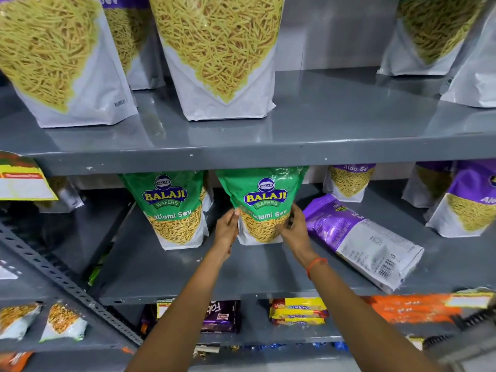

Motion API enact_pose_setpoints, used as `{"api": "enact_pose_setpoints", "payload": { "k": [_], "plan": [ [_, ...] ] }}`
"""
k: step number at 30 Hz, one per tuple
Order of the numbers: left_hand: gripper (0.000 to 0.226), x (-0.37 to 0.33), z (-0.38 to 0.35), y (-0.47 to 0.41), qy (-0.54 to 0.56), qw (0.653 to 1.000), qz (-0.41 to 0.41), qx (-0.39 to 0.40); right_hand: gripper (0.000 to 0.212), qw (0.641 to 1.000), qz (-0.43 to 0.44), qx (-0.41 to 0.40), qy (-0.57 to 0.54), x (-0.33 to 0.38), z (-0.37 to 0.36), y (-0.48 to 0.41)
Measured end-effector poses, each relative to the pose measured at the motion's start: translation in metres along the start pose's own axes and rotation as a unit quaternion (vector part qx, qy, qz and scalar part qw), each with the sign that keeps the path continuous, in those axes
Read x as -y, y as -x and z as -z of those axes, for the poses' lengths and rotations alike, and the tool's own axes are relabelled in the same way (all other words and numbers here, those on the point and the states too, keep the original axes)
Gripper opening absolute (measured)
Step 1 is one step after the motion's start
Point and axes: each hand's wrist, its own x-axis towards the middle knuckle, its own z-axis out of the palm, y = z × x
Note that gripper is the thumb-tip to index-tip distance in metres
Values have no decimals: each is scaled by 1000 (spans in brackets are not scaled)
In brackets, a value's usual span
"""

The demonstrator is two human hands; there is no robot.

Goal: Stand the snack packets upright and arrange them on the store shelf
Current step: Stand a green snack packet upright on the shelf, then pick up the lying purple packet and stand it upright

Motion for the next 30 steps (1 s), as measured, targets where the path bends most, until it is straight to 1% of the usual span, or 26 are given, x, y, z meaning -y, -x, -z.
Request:
{"api": "enact_pose_setpoints", "payload": {
  "k": [2,3,5,7,8,9,11,12,13,14,16,17,18,19,20,21,22,24,26,27,29,30],
  "plan": [
    [38,-8,-8,9,-18,999,-27,-3,71,998,23,-43,28,-3,-4,1],
    [42,-9,-16,17,-45,998,-44,-28,71,995,37,-70,52,-4,-4,2],
    [51,-6,-35,36,-117,981,-95,-124,65,980,83,-142,110,5,6,10],
    [55,-2,-56,56,-150,953,-165,-207,64,951,185,-188,163,17,19,16],
    [55,1,-70,65,-159,939,-193,-234,65,932,229,-197,198,22,29,19],
    [54,3,-81,70,-171,929,-218,-246,65,916,258,-199,233,22,36,18],
    [55,4,-117,85,-189,918,-248,-246,61,894,285,-186,291,23,62,15],
    [55,3,-130,87,-191,922,-242,-234,59,885,293,-180,313,24,69,14],
    [56,5,-149,90,-190,931,-218,-223,57,880,295,-171,330,24,83,12],
    [58,9,-170,92,-192,942,-179,-207,55,875,289,-160,355,22,102,9],
    [67,20,-209,89,-207,966,-59,-140,52,856,247,-138,432,10,146,-4],
    [66,20,-221,87,-206,974,19,-93,50,851,199,-122,470,3,166,-12],
    [59,20,-234,85,-191,976,91,-42,48,856,129,-91,493,-1,190,-20],
    [48,16,-244,87,-150,977,149,-1,46,866,51,-46,496,-6,213,-27],
    [38,11,-250,89,-102,976,192,17,47,876,-27,15,482,-9,233,-31],
    [34,7,-255,91,-61,973,224,19,49,884,-87,70,454,-11,250,-35],
    [29,4,-256,94,-34,968,246,24,51,888,-115,111,430,-13,260,-36],
    [22,-3,-256,101,24,962,268,50,49,897,-116,149,399,-16,274,-35],
    [15,-9,-251,108,83,964,248,44,35,919,-116,157,341,-19,279,-33],
    [11,-13,-247,112,101,964,239,49,30,936,-126,151,290,-19,279,-31],
    [7,-14,-239,117,145,960,219,96,26,965,-125,140,181,-21,285,-28],
    [12,-14,-235,117,167,955,211,126,21,975,-108,143,130,-20,288,-26]
  ]
}}
